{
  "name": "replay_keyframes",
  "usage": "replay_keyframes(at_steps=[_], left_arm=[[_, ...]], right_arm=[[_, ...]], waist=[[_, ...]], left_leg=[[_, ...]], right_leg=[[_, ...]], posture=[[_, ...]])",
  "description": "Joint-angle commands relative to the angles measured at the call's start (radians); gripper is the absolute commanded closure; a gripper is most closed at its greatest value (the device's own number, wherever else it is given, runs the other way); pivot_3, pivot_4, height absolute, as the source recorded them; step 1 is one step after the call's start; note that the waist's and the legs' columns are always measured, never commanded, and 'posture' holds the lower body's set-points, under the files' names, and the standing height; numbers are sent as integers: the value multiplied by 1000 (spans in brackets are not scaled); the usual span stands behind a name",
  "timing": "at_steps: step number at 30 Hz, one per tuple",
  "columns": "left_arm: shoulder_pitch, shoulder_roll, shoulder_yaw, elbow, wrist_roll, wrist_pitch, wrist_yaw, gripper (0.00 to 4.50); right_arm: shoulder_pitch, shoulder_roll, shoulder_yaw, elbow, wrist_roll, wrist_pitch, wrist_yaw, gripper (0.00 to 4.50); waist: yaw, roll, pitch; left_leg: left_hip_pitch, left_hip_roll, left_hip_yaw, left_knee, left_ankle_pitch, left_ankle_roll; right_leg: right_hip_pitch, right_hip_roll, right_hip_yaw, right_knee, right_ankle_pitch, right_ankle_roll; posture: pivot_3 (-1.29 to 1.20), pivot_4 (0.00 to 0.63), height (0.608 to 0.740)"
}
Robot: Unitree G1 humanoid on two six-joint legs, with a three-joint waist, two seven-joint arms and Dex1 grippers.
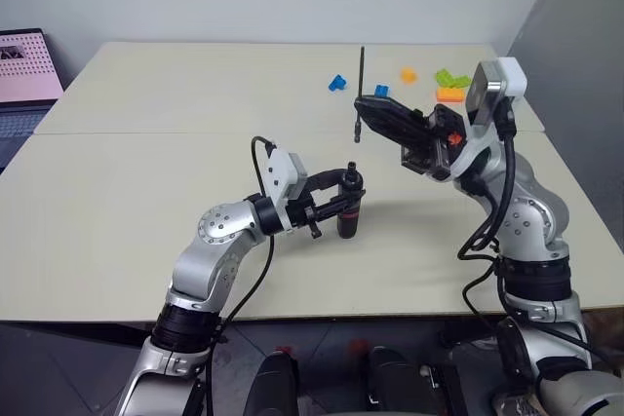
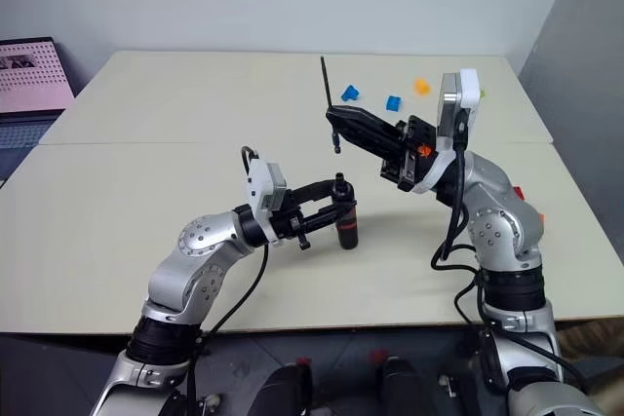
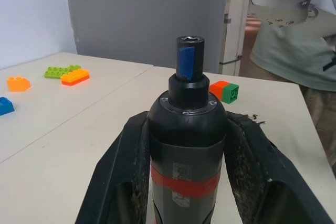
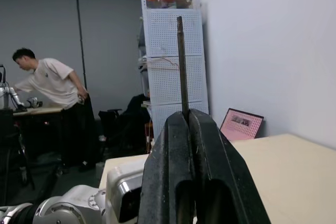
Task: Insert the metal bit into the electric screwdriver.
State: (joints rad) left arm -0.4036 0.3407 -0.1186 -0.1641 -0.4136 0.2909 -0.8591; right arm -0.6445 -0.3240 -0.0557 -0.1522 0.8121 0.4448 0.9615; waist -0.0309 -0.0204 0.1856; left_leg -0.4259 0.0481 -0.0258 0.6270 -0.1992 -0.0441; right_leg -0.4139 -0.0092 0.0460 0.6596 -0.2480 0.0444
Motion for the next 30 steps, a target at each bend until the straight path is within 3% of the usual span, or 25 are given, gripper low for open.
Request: replay_keyframes(at_steps=[1,7,30], left_arm=[[-7,10,1,-11,-7,1,-13,2870],[-7,14,0,-12,-7,4,-16,2870],[-2,31,-3,-17,-13,13,-40,2870]], right_arm=[[2,20,3,1,-9,-56,48,4500],[-6,25,8,38,-17,-73,88,4500],[-67,43,37,184,-67,-110,228,4500]], waist=[[0,0,0],[-1,0,0],[-1,0,0]], left_leg=[[0,0,0,1,0,0],[8,0,0,1,0,0],[8,0,0,0,0,0]], right_leg=[[0,0,0,0,0,0],[5,0,1,3,0,-1],[5,0,1,3,0,-1]], posture=[[0,150,740],[0,150,740],[0,150,740]])
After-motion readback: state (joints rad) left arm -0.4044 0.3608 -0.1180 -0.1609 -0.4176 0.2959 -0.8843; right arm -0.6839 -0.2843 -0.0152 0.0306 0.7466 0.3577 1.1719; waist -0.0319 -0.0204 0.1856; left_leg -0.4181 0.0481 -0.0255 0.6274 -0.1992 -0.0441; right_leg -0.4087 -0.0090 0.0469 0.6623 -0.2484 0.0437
